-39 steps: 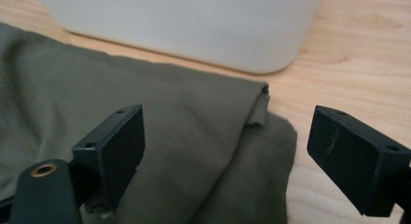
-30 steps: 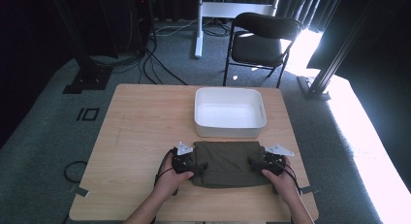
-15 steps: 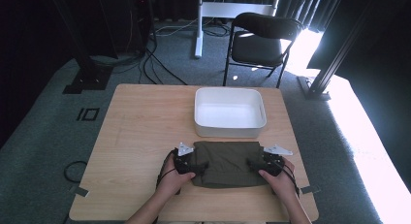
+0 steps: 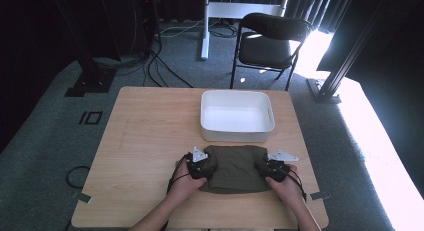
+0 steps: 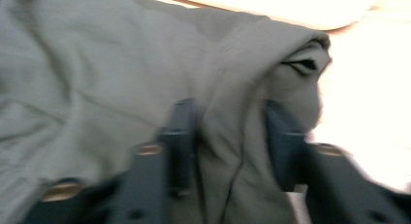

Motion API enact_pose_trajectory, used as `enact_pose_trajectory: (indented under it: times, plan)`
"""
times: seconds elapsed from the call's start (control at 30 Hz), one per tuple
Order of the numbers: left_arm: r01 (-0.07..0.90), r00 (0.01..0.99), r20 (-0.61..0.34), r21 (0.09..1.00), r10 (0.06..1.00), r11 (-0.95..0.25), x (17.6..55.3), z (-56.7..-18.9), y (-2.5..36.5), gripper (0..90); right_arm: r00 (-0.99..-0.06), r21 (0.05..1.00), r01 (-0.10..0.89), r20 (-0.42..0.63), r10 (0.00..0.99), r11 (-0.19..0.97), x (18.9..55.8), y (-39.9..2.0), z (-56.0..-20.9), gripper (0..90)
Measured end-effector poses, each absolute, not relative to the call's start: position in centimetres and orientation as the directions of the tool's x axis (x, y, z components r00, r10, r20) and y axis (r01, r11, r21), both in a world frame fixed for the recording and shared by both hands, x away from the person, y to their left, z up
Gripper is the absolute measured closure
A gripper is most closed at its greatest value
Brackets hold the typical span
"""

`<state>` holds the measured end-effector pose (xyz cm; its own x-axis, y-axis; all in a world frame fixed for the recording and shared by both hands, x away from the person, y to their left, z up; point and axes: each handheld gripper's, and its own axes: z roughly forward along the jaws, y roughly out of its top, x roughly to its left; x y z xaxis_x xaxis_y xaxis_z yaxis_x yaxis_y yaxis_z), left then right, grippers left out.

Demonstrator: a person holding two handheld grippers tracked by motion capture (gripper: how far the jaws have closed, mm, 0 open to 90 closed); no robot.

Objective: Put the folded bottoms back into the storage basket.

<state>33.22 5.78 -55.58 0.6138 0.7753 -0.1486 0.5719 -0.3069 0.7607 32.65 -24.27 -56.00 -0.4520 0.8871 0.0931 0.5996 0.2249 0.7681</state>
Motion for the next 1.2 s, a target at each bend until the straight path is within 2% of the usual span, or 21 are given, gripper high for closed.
enact_pose_trajectory:
  times: [0.13,0.3,0.5,0.77,1.2]
  plan:
    - [0.551,0.627,-0.150,0.779,0.764,-0.299,33.2,-55.5,5.9,72.3,-0.449,0.755,0.616,0.102,0.888,0.224,32.7,-24.0,-55.7,79.2]
    - [0.526,0.645,-0.164,0.804,0.746,-0.277,32.9,-55.1,6.2,74.6,-0.458,0.765,0.607,0.115,0.882,0.216,32.2,-24.3,-54.7,80.7]
    - [0.506,0.680,-0.177,0.816,0.712,-0.280,32.5,-53.5,6.2,74.9,-0.469,0.797,0.581,0.161,0.868,0.166,30.9,-25.2,-51.9,81.1]
    - [0.473,0.690,-0.202,0.853,0.696,-0.222,31.8,-50.6,6.7,75.0,-0.495,0.831,0.544,0.206,0.844,0.116,29.7,-25.8,-48.8,81.1]
    - [0.425,0.698,-0.205,0.890,0.686,-0.165,33.0,-46.5,7.5,74.9,-0.508,0.875,0.481,0.224,0.832,0.058,30.3,-26.2,-45.2,81.0]
